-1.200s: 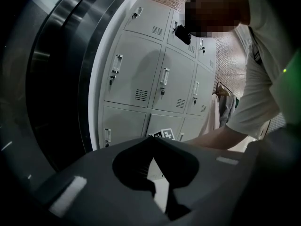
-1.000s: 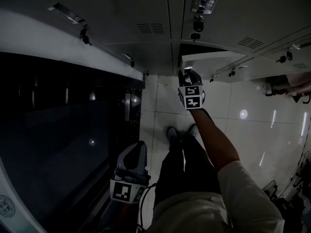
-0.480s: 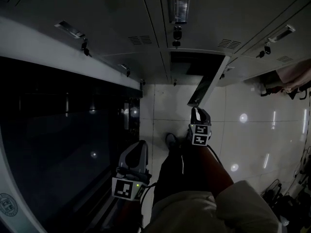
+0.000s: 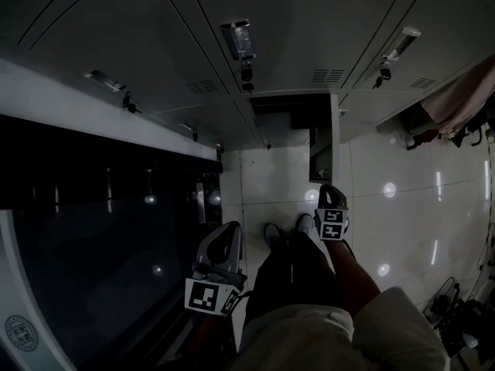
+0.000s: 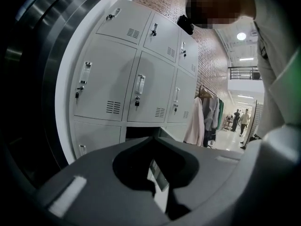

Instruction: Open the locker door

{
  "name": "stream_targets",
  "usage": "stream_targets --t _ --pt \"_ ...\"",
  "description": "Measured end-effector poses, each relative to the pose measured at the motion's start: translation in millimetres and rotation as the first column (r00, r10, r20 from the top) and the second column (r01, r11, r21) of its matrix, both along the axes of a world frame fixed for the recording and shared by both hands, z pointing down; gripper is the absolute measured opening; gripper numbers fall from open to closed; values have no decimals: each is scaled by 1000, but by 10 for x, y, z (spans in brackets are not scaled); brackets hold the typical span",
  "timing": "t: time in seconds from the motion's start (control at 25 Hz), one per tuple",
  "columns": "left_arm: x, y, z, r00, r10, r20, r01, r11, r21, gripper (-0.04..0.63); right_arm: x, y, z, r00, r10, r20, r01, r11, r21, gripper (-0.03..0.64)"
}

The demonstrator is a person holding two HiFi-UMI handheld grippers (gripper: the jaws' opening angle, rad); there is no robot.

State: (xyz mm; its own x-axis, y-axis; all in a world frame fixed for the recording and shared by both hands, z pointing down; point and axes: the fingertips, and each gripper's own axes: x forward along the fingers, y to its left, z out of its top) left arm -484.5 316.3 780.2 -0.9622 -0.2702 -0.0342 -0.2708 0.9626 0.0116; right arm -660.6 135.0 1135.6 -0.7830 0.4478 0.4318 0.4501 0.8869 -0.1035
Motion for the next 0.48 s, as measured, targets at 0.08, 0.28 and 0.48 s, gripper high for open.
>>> stream_targets --t 0.08,0.28,0.48 --pt "36 -45 -186 1000 5 -2 -5 1000 -1 15 133 -60 -256 1000 -6 7 6 1000 -18 11" --pt "-89 -107 -845 999 4 37 -2 999 -42 15 488 -234 -1838 985 -23 170 46 989 -137 0" --pt "-70 -202 -1758 993 -20 115 30 996 -81 9 795 -410 -4055 915 -14 404 106 973 -206 0"
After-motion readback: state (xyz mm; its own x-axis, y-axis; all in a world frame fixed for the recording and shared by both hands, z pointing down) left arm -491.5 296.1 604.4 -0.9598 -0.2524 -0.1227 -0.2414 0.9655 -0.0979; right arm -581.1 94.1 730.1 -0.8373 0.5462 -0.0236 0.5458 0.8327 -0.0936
